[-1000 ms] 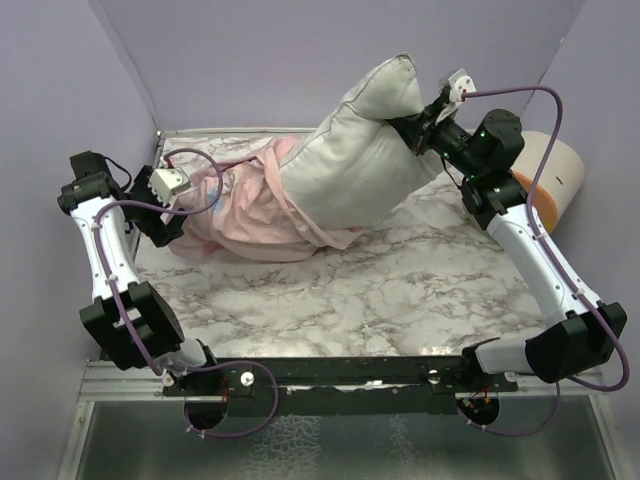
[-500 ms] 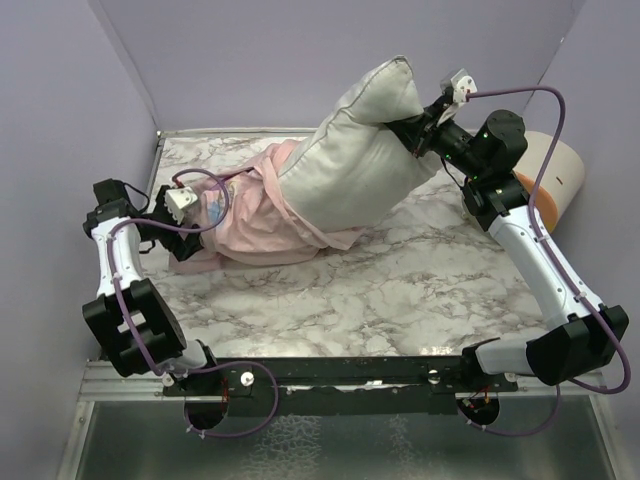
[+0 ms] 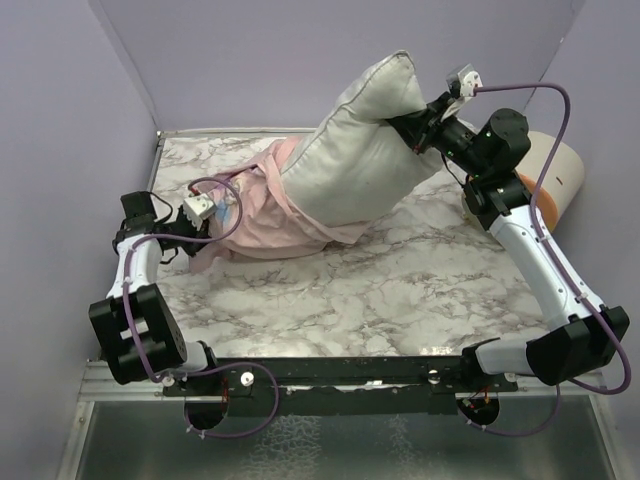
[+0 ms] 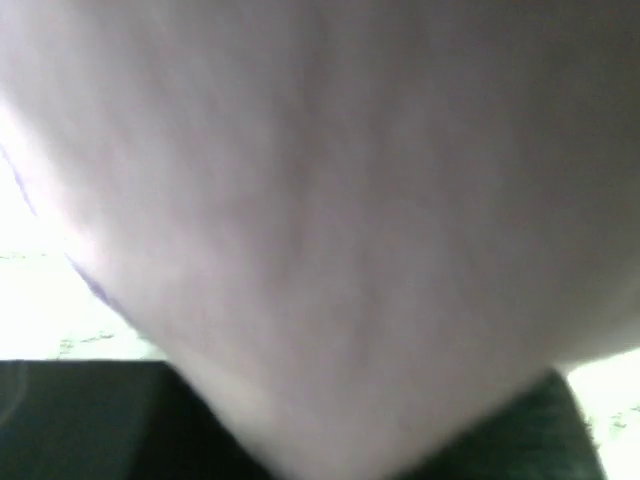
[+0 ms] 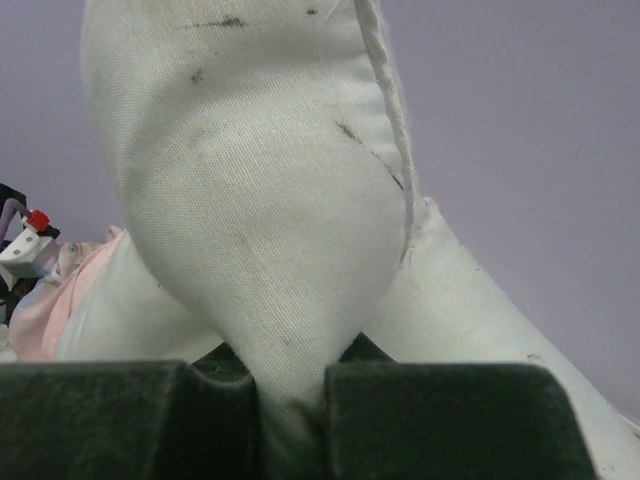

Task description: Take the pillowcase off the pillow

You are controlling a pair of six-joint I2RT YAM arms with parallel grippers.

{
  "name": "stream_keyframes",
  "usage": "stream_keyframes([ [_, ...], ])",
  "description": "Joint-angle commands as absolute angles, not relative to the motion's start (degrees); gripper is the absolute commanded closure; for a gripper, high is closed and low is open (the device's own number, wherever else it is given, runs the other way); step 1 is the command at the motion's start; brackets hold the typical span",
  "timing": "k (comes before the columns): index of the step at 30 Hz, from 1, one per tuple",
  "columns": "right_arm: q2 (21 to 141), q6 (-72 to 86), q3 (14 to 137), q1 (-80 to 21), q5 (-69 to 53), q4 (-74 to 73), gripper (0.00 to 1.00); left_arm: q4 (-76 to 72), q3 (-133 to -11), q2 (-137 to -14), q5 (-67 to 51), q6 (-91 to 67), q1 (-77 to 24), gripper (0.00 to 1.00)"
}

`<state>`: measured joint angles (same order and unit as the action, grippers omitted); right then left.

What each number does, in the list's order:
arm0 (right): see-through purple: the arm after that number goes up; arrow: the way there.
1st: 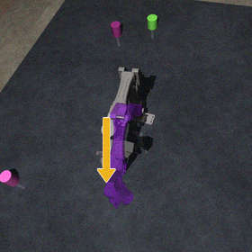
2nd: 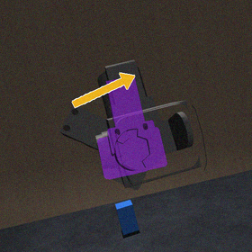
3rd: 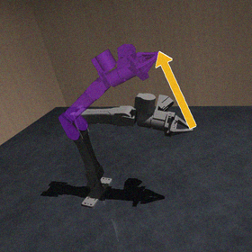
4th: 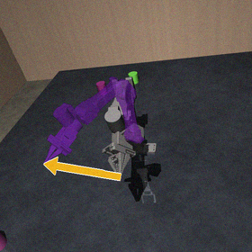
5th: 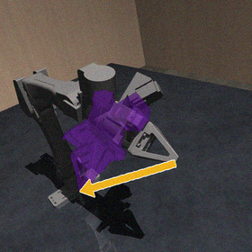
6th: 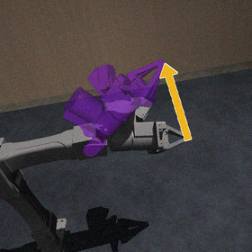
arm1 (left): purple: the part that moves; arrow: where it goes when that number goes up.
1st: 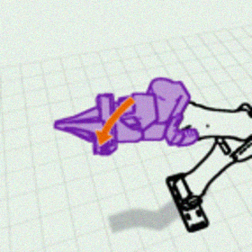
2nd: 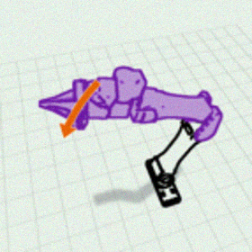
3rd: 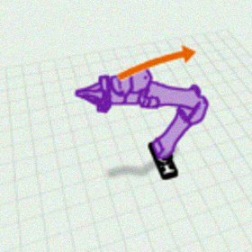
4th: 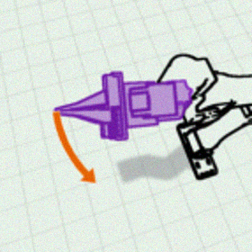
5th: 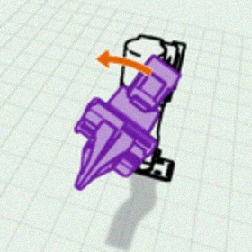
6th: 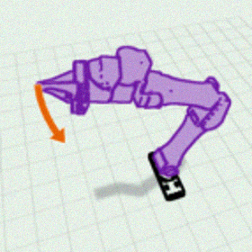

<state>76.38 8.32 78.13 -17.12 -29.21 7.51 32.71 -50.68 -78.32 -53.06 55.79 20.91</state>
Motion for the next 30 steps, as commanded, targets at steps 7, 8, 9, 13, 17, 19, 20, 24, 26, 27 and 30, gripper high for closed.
stream_keyframes([
  [7, 74.10, 16.40, 85.64, -15.79, -21.79, 16.26, 0.99, 19.03, -53.02, -76.49, -45.43, 45.58, 27.26, 1.00],
  [8, 74.14, 16.97, 86.48, -15.67, -20.67, 16.86, 0.99, 19.71, -53.42, -76.47, -44.21, 46.59, 28.57, 1.00],
  [9, 74.10, 17.66, 87.23, -15.51, -19.33, 17.47, 0.99, 20.33, -53.96, -76.59, -43.44, 47.82, 30.16, 1.00],
  [13, 74.21, 19.16, 91.06, -14.76, -15.36, 19.83, 0.99, 22.02, -56.88, -78.04, -41.46, 53.20, 38.12, 1.00],
  [17, 74.70, 19.99, 95.07, -14.12, -11.81, 20.37, 0.99, 23.26, -61.54, -81.29, -40.63, 54.98, 45.60, 1.00],
  [19, 74.64, 20.24, 96.43, -13.90, -9.51, 20.72, 0.99, 23.16, -63.06, -82.33, -40.07, 55.61, 48.30, 1.00],
  [20, 74.48, 20.29, 96.90, -13.81, -7.98, 20.77, 0.99, 23.00, -63.56, -82.64, -39.74, 56.16, 49.40, 1.00],
  [24, 73.55, 20.72, 97.36, -13.44, -1.81, 21.40, 0.99, 20.79, -63.30, -82.28, -38.36, 58.10, 52.16, 1.00],
  [26, 73.25, 20.55, 97.40, -13.36, -0.84, 21.61, 0.99, 20.75, -63.27, -82.25, -38.28, 58.70, 52.93, 1.00],
  [27, 73.10, 20.54, 97.39, -13.29, 0.12, 21.58, 0.99, 20.80, -63.36, -82.26, -37.99, 58.68, 53.03, 1.00],
  [30, 72.25, 19.08, 97.21, -13.27, 4.52, 21.77, 0.99, 18.62, -62.70, -81.96, -35.87, 58.25, 53.07, 1.00],
])
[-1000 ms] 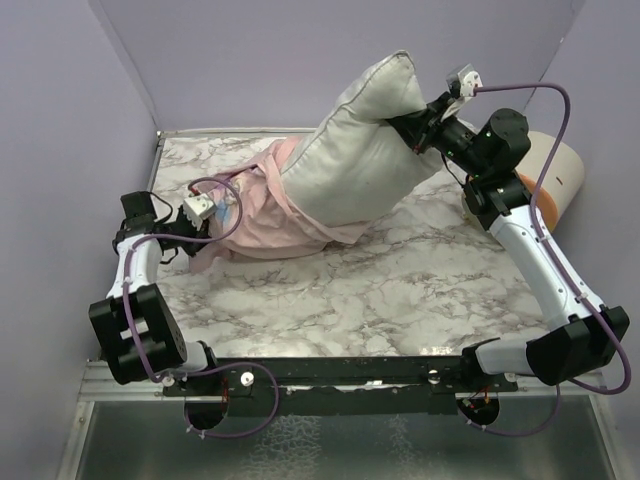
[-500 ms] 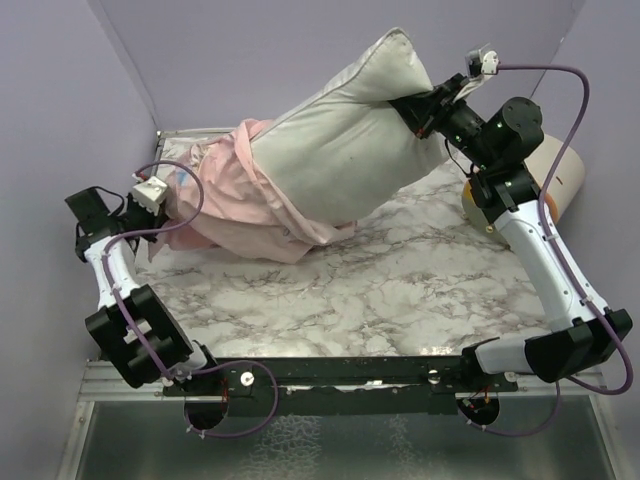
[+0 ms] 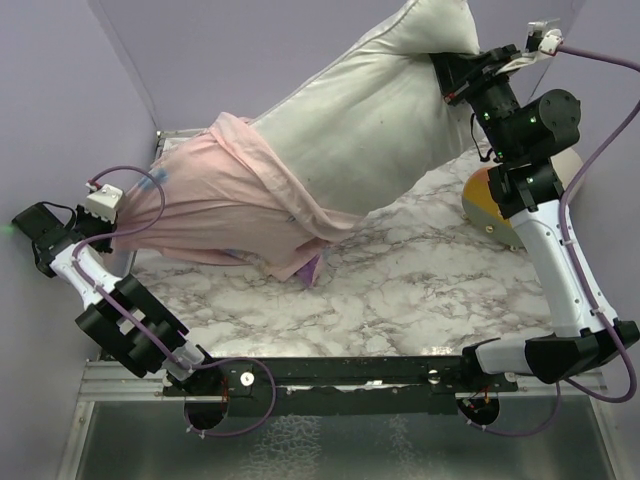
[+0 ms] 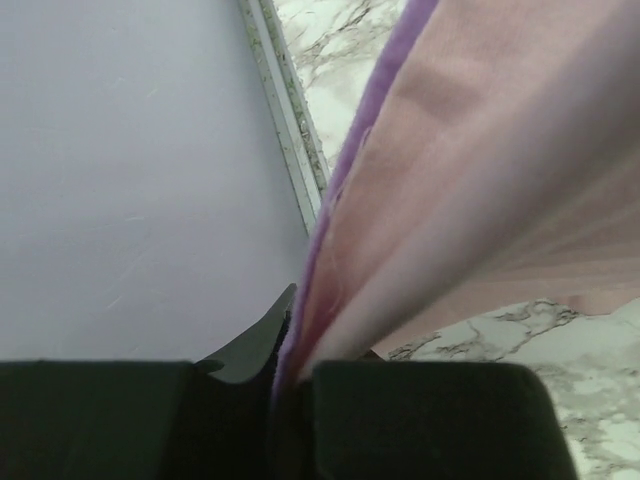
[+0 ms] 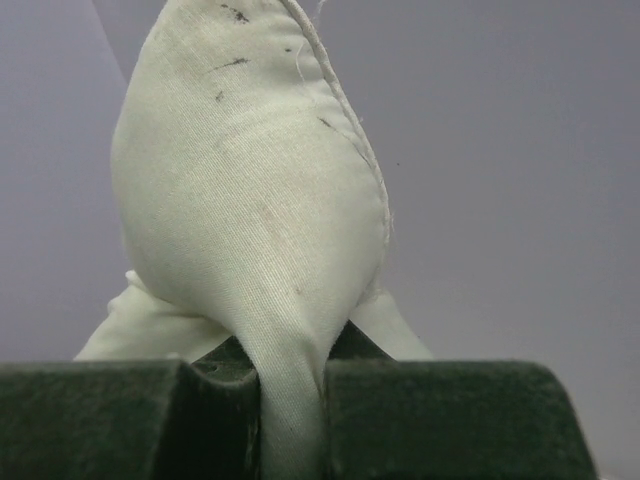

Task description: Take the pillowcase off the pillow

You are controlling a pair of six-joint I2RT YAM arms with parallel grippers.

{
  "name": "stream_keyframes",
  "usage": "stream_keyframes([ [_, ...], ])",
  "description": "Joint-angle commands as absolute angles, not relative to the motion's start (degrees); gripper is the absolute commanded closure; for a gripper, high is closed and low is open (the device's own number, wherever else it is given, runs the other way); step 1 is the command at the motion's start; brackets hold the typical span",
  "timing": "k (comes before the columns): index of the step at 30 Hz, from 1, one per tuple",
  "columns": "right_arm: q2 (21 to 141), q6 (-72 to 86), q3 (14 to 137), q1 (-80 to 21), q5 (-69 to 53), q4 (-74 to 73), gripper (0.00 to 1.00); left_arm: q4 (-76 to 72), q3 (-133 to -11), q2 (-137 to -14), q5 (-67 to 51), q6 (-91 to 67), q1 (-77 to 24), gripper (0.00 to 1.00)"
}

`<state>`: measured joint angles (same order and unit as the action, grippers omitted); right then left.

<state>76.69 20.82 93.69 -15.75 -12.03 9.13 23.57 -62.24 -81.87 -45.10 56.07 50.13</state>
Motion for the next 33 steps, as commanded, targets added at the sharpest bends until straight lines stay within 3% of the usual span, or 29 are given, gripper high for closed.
stream_keyframes([
  [1, 71.92, 18.13, 97.21, -13.27, 6.22, 21.95, 0.99, 17.18, -62.22, -81.79, -34.98, 58.19, 53.06, 1.00],
  [14, 71.37, -0.29, 104.10, -13.20, 20.22, 26.09, 0.99, 6.39, -59.46, -85.40, -22.98, 61.10, 53.05, 1.00],
  [23, 70.51, -2.44, 103.92, -13.18, 25.92, 30.73, 0.99, 2.10, -56.68, -87.71, -17.18, 66.55, 53.10, 1.00],
  [33, 70.14, 1.51, 103.54, -13.19, 23.40, 28.58, 0.99, 5.29, -57.03, -86.13, -20.18, 65.32, 52.17, 1.00],
])
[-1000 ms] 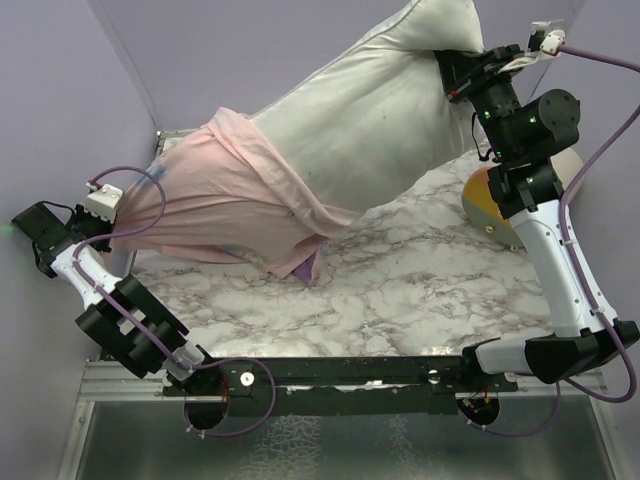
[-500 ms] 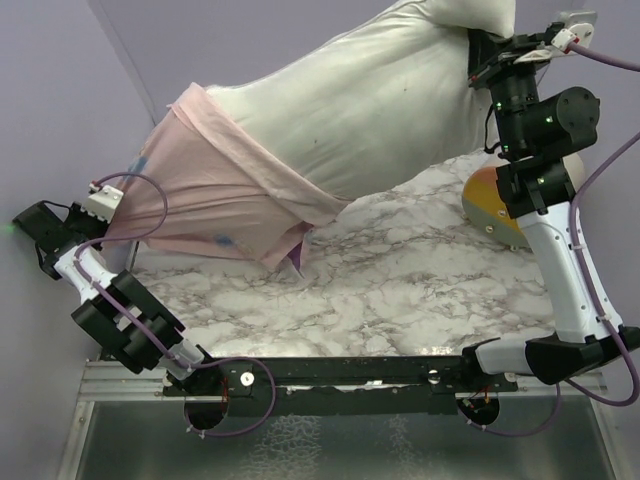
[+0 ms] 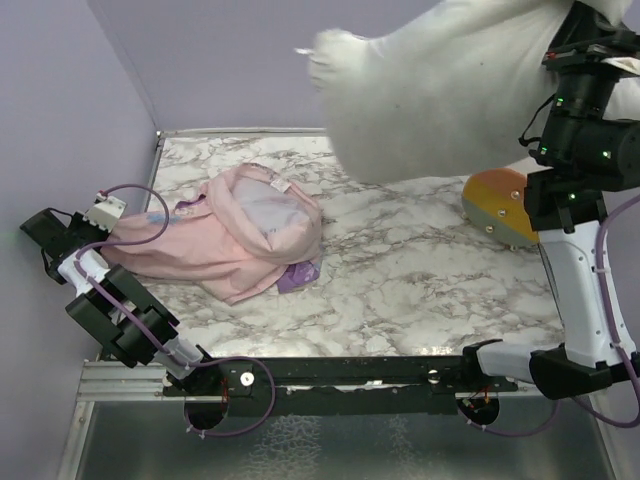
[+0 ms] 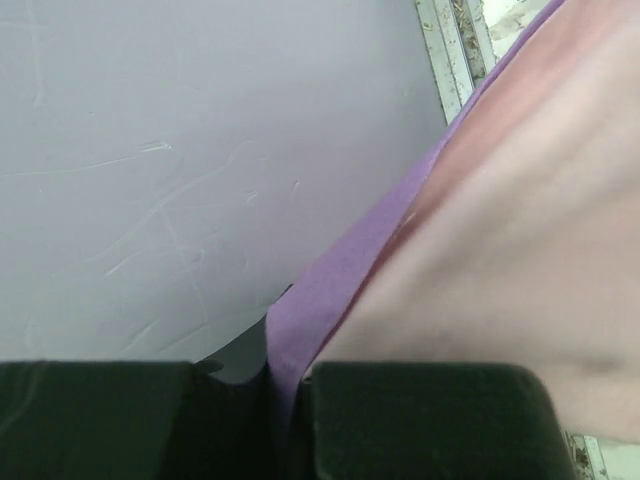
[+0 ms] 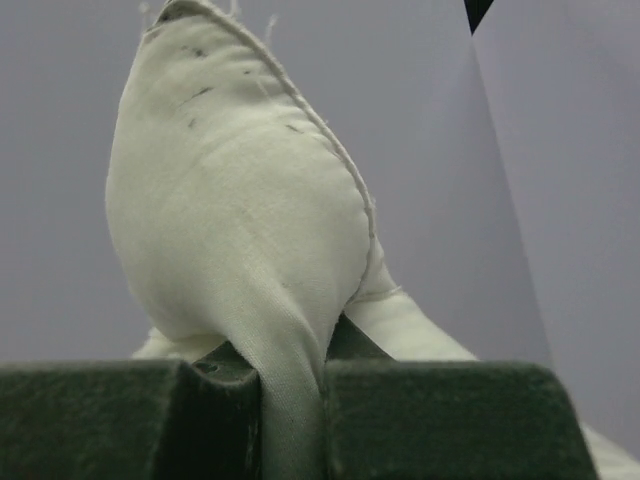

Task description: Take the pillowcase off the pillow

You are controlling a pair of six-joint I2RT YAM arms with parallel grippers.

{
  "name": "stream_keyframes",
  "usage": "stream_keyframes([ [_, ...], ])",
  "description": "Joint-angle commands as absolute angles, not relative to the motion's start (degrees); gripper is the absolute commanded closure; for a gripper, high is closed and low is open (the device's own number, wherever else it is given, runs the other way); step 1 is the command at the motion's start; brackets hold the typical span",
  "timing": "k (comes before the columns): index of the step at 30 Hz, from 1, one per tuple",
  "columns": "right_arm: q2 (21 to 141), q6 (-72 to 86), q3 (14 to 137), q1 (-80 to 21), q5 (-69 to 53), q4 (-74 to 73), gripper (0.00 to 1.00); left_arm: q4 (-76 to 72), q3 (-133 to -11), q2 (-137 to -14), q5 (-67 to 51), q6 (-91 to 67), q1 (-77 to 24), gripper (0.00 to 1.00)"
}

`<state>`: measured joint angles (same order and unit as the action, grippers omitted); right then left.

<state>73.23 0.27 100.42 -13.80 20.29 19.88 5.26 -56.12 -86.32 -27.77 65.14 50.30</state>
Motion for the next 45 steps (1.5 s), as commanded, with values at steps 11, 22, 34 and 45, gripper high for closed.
stream_keyframes([
  [11, 71.02, 16.99, 102.32, -13.22, 5.91, 17.75, 0.99, 21.06, -66.50, -77.57, -23.57, 43.71, 27.04, 1.00],
  [22, 75.21, 31.55, 109.00, -13.27, -4.19, 11.46, 0.99, 30.62, -96.68, -83.88, -19.05, 24.11, 3.73, 1.00],
  [34, 68.21, 28.57, 80.81, -13.24, 9.36, 5.83, 0.99, 27.28, -84.03, -80.48, -9.91, 33.35, 2.28, 0.08],
  [45, 80.11, 25.31, 68.63, -13.27, 0.73, 7.03, 0.99, 32.12, -87.77, -80.40, -12.49, 29.90, 2.61, 0.01],
])
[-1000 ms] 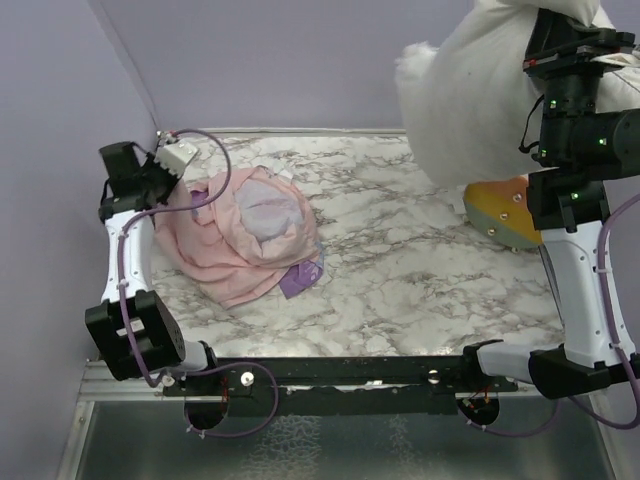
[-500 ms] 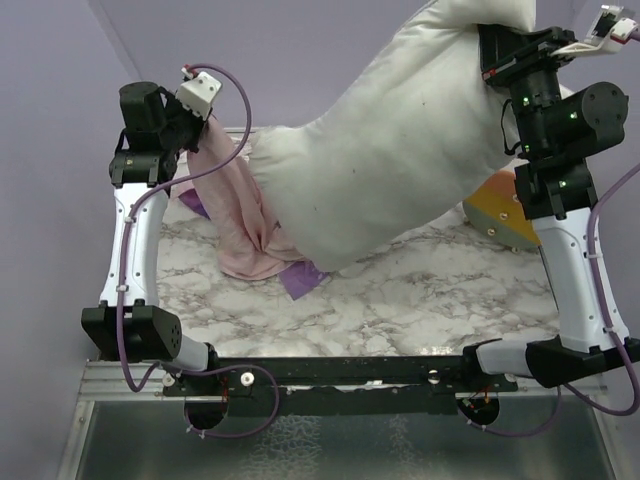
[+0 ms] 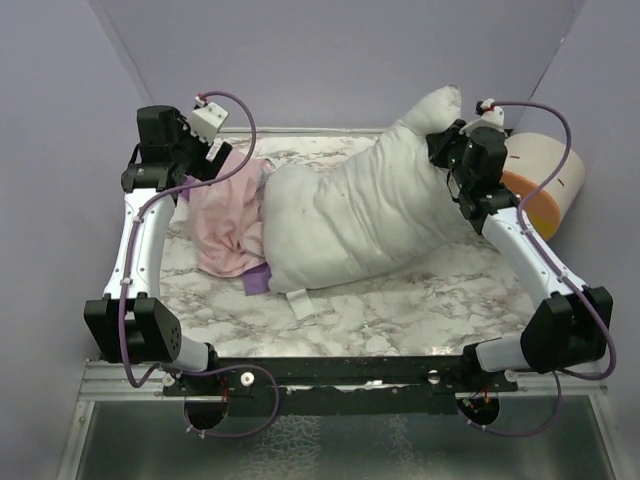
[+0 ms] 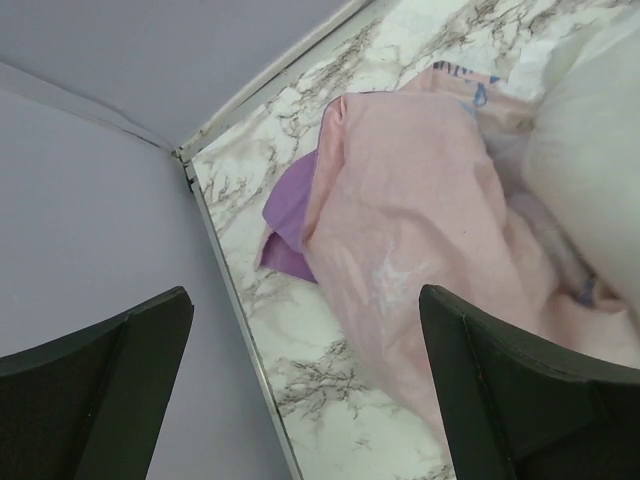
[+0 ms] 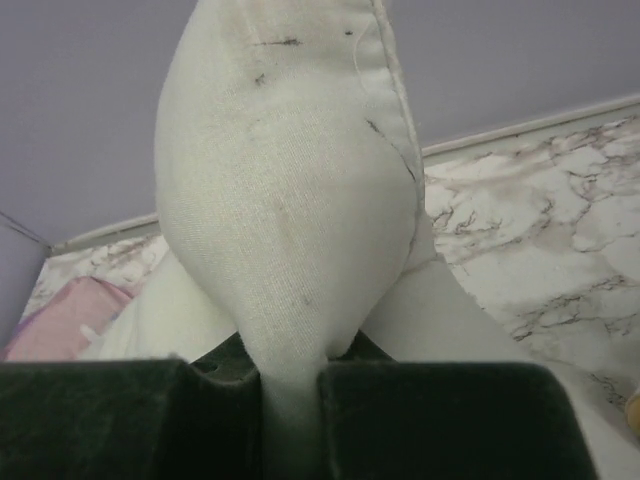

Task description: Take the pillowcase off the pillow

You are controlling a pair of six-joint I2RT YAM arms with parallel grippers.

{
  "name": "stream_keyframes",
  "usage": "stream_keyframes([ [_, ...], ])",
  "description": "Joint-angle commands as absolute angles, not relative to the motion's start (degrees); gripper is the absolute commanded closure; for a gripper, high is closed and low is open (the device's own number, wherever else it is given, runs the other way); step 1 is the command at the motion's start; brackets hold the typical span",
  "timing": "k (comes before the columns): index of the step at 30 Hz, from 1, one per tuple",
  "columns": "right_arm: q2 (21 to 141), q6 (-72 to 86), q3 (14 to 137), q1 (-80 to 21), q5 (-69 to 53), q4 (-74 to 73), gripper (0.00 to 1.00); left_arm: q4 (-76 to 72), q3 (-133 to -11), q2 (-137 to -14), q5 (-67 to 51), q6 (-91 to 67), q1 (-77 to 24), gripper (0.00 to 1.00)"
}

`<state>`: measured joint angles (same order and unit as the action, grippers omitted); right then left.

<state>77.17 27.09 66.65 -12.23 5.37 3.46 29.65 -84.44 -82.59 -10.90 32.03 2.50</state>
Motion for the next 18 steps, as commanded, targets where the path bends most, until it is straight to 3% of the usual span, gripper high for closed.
stream_keyframes([
  [1, 81.73, 24.77, 69.82, -13.35, 0.40, 7.26, 0.99, 32.70, -88.14, -80.30, -12.81, 29.59, 2.62, 0.01],
  [3, 85.53, 23.60, 73.08, -13.36, -0.40, 7.17, 0.96, 33.38, -88.16, -79.91, -13.23, 28.86, 2.63, 0.01],
  [4, 87.63, 22.76, 75.25, -13.43, -1.20, 6.87, 0.89, 33.65, -87.92, -79.54, -13.45, 28.74, 2.61, 0.01],
  [8, 94.49, 19.25, 84.60, -14.32, -2.23, 3.96, 0.53, 33.82, -85.26, -77.72, -13.68, 28.65, 2.79, 0.01],
  [9, 95.42, 18.56, 86.81, -14.55, -2.01, 2.88, 0.34, 33.50, -84.39, -77.37, -13.64, 28.49, 2.95, 0.01],
  [12, 95.22, 17.50, 89.46, -14.68, -0.22, 1.28, 0.02, 31.70, -81.31, -76.54, -14.03, 26.96, 3.97, 0.01],
  [16, 90.74, 14.34, 85.91, -14.68, 5.06, 0.90, 0.01, 25.71, -77.92, -75.57, -15.17, 20.64, 5.82, 0.01],
  [18, 87.75, 12.52, 82.90, -14.68, 13.37, 0.67, 0.01, 22.23, -75.16, -75.11, -15.24, 16.73, 6.84, 0.01],
])
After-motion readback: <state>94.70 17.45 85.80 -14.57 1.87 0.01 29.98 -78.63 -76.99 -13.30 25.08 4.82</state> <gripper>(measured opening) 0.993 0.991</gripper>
